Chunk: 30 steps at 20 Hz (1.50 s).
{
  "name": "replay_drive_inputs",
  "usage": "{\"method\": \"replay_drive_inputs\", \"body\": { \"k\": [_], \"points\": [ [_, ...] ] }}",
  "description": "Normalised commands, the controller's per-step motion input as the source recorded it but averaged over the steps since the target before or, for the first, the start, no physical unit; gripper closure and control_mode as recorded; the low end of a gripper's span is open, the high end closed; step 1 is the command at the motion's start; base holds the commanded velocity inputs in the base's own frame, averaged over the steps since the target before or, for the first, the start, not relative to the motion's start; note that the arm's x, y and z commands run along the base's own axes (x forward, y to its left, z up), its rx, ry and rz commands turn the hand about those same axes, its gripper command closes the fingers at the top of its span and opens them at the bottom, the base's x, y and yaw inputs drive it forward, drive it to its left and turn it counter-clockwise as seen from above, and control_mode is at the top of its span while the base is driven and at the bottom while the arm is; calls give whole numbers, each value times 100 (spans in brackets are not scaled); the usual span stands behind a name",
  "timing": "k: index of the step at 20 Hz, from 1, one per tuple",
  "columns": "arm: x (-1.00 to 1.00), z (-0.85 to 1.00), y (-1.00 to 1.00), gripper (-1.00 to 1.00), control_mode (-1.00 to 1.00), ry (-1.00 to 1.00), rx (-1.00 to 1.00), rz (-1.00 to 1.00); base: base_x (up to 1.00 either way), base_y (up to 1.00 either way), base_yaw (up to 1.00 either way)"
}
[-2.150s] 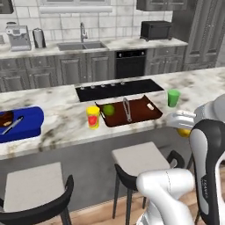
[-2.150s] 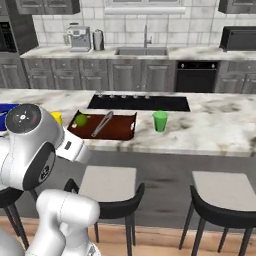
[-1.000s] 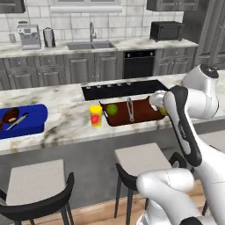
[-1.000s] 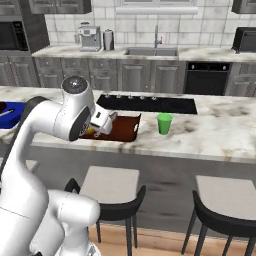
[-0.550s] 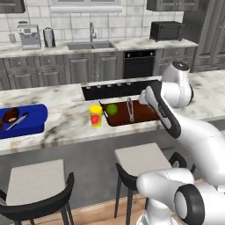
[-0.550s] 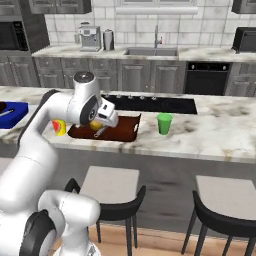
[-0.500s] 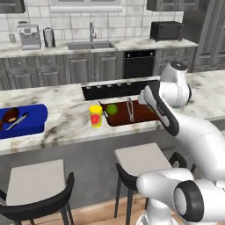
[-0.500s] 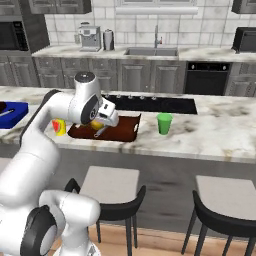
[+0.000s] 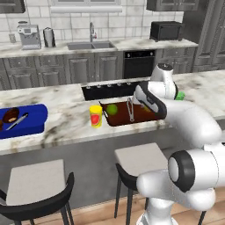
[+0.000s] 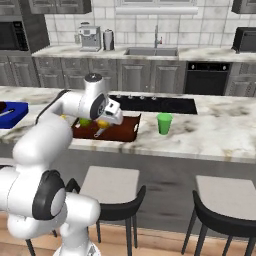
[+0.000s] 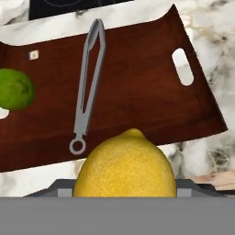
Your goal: Gather the lemon and lime from the fridge and place them on a tray on the dining counter. Then gather the steak and chicken drumstick from the fridge and place them on the other tray.
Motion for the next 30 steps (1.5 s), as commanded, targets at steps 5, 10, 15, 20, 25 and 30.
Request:
{"method": "replay_drive_inputs", "body": {
  "k": [5, 10, 15, 20, 25, 30],
  "points": [
    [49, -38, -10, 100, -100, 1, 0, 2, 0, 0, 0],
    [50, -36, -13, 100, -100, 3, 0, 4, 0, 0, 0],
    [32, -28, -6, 100, -100, 2, 0, 3, 0, 0, 0],
    [27, -25, -5, 100, -100, 2, 0, 3, 0, 0, 0],
    [30, -28, 0, 100, -100, 4, 0, 3, 0, 0, 0],
    [20, -21, 0, -100, -100, 4, 0, 4, 0, 0, 0]
  ]
}}
